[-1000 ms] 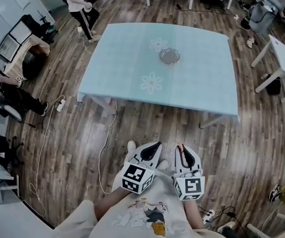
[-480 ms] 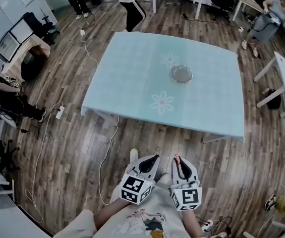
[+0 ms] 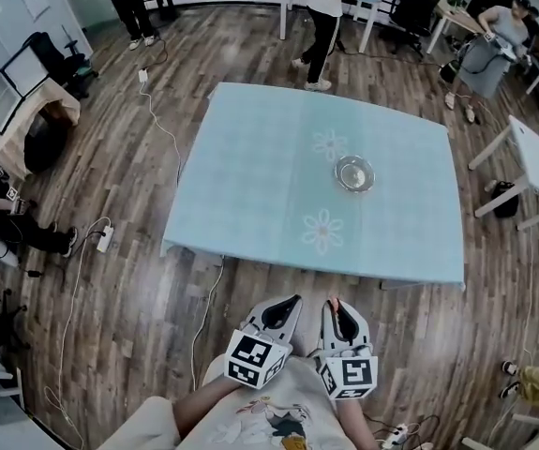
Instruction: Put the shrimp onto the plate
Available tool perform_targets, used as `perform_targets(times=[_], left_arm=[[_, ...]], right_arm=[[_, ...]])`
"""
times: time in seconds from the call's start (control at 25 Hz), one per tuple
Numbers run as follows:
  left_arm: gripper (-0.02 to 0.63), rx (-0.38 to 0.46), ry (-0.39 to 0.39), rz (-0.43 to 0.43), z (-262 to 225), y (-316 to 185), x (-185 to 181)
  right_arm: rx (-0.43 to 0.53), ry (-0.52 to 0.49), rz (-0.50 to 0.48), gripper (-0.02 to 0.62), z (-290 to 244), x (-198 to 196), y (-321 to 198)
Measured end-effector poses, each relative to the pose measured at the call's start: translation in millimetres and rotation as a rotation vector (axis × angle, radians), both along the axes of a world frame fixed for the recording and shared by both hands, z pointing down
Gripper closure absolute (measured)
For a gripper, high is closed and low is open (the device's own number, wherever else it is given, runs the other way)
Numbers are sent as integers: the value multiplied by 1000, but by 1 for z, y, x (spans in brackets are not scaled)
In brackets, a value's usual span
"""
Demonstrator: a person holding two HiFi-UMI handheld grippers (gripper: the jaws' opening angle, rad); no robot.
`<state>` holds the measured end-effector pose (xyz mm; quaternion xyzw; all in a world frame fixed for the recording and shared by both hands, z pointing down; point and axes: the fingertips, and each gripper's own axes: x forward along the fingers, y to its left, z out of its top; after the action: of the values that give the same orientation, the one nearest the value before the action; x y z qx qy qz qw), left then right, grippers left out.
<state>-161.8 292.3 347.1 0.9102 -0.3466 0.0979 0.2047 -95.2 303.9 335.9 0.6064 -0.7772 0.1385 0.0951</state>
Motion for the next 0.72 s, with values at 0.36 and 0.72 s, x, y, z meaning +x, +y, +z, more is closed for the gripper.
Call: perform_targets(times=[0.36,0.72], left_arm=[[598,2,3,30,3,-32,-56],[598,-11,16,97,5,-49,-46]], right_arm=[[16,6,57,534,-1,-48,-27],[16,8,113,534,-3,-40,-50]])
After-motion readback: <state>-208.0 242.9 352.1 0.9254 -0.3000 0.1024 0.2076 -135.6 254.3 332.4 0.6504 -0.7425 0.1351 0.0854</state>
